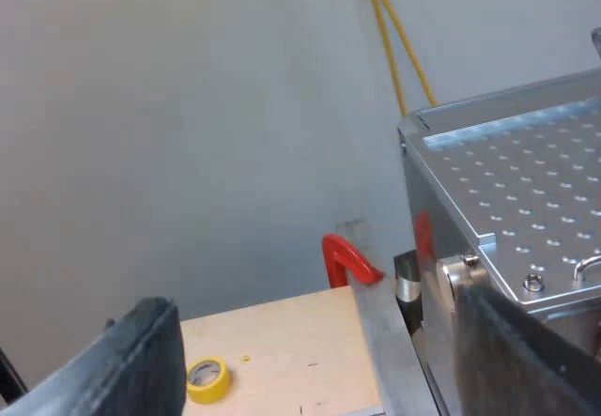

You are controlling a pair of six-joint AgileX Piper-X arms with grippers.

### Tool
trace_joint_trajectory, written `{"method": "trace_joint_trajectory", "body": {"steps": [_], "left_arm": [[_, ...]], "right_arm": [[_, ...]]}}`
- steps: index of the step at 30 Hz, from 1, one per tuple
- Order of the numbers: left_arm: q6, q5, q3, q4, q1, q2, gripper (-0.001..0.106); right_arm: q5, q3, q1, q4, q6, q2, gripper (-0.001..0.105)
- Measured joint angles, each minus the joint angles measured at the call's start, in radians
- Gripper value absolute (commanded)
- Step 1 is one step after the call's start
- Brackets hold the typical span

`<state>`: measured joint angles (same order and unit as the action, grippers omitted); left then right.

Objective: Put the handle in the coffee machine

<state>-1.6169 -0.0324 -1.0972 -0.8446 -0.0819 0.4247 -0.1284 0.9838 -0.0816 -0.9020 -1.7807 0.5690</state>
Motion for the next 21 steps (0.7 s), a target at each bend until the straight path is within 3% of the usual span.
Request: {"method": "trace_joint_trajectory", "body": {"steps": [9, 21], "left_arm": [[0.000, -0.008, 0.007, -0.130, 0.000, -0.120, 0.063], [0.000, -0.026, 0.106, -0.308, 0.074, -0.424, 0.063]], "right_arm": [[-0.005, 0.003, -0.008, -0.111, -0.088, -0.227, 0.069], [-0.007, 0.006, -0.008, -0.252, -0.089, -0.547, 0.069]]}}
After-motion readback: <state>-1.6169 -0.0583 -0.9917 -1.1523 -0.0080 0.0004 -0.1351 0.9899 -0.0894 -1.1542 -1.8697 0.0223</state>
